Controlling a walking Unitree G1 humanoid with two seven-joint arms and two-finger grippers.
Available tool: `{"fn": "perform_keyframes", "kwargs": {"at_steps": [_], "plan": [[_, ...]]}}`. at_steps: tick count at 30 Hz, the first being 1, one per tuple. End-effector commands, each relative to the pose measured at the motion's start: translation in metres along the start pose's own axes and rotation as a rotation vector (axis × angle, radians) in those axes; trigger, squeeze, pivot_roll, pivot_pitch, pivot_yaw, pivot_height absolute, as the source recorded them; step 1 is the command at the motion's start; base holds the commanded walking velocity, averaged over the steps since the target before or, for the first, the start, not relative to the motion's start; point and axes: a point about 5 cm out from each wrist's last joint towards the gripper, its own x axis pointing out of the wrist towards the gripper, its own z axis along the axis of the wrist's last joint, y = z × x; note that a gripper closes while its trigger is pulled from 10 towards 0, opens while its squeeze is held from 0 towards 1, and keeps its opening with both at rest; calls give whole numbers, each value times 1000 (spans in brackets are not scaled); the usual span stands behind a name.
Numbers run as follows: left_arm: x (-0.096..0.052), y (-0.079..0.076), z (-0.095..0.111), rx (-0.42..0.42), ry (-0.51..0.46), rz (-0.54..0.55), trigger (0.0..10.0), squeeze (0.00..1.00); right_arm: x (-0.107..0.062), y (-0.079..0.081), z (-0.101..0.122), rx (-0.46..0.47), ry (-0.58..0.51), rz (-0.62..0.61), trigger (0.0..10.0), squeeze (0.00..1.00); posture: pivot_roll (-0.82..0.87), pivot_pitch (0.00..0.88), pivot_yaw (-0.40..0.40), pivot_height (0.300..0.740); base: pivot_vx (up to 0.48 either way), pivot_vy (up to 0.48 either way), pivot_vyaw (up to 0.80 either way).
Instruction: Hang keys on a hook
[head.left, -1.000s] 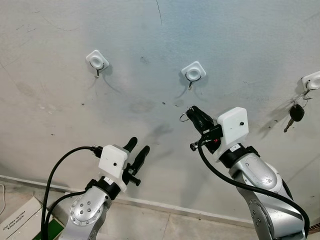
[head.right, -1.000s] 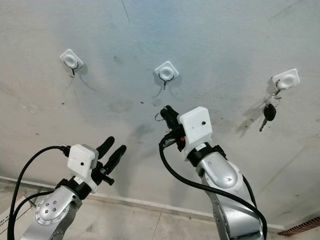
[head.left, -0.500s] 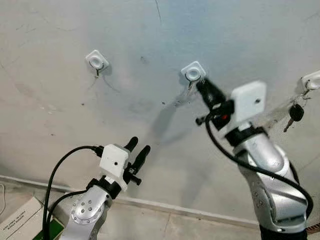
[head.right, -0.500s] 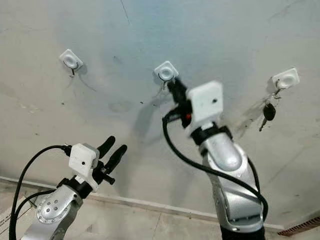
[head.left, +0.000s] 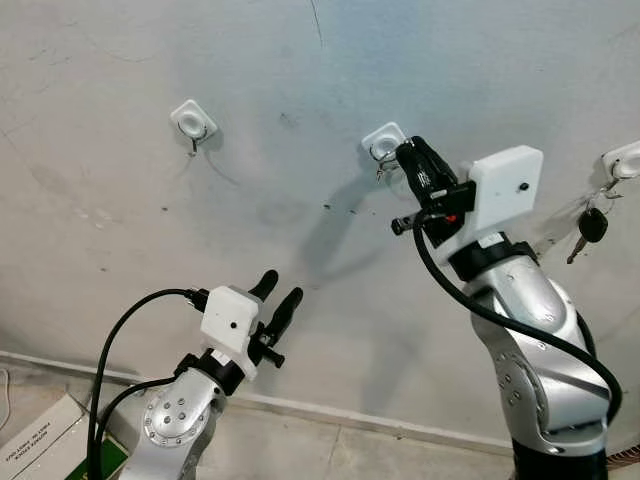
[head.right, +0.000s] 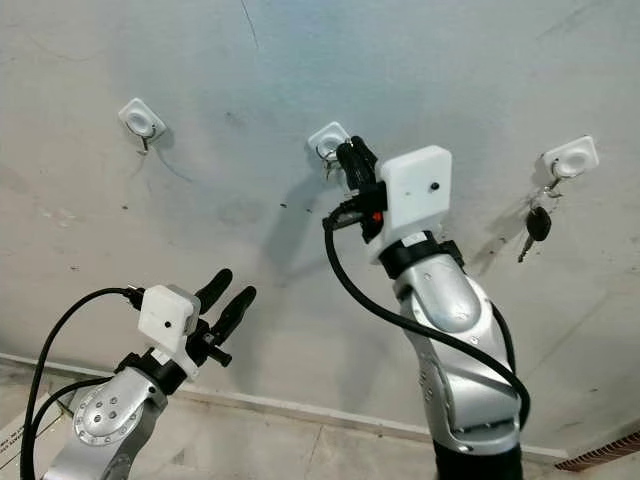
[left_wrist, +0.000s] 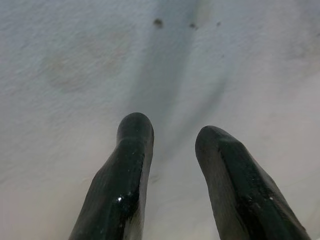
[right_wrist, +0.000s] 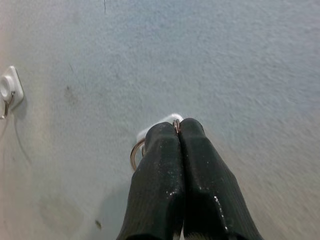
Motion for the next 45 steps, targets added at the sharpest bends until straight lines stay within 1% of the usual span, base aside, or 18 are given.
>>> {"fn": "perform_keyframes", "kwargs": {"at_steps": [1,8,10,11,14,20,26,31,32,35,43,45], "plan": [[3,-2,5,-2,-25,-22,10000,0,6,4,3,-5,-20,17,10000,0,-55,76,13,740,0,0,0],[11,-2,27,19,-123,-4,10000,0,12,6,2,-3,-27,25,10000,0,-54,77,10,740,0,0,0],[12,-2,28,19,-133,-1,10000,0,12,6,1,-2,-26,24,10000,0,-54,77,10,740,0,0,0],[12,-2,30,37,-139,3,10000,0,12,7,0,-2,-24,24,10000,0,-54,77,10,740,0,0,0],[12,-5,33,51,-152,-19,10000,0,13,7,0,-1,-25,21,10000,0,-52,79,8,740,0,0,0],[11,-6,30,50,-140,-33,10000,0,20,4,11,-16,-68,20,10000,0,-56,76,9,740,0,0,0],[14,-9,32,61,-151,-49,10000,0,21,0,11,-22,-73,9,10000,0,-55,75,9,740,0,0,0],[15,-10,34,69,-158,-58,10000,0,23,4,9,-9,-70,19,10000,0,-55,75,8,740,0,0,0],[15,-10,35,80,-163,-60,10000,0,23,7,6,-1,-63,25,10000,0,-53,76,5,740,0,0,0],[17,-9,37,79,-170,-57,10000,0,23,12,0,18,-51,36,10000,0,-53,76,3,740,0,0,0],[17,-11,36,79,-164,-58,10000,0,24,17,-6,40,-40,43,10000,0,-48,75,3,740,0,0,0],[17,-10,36,80,-163,-55,10000,0,22,19,-8,48,-33,48,10000,0,-48,75,3,740,0,0,0]]}}
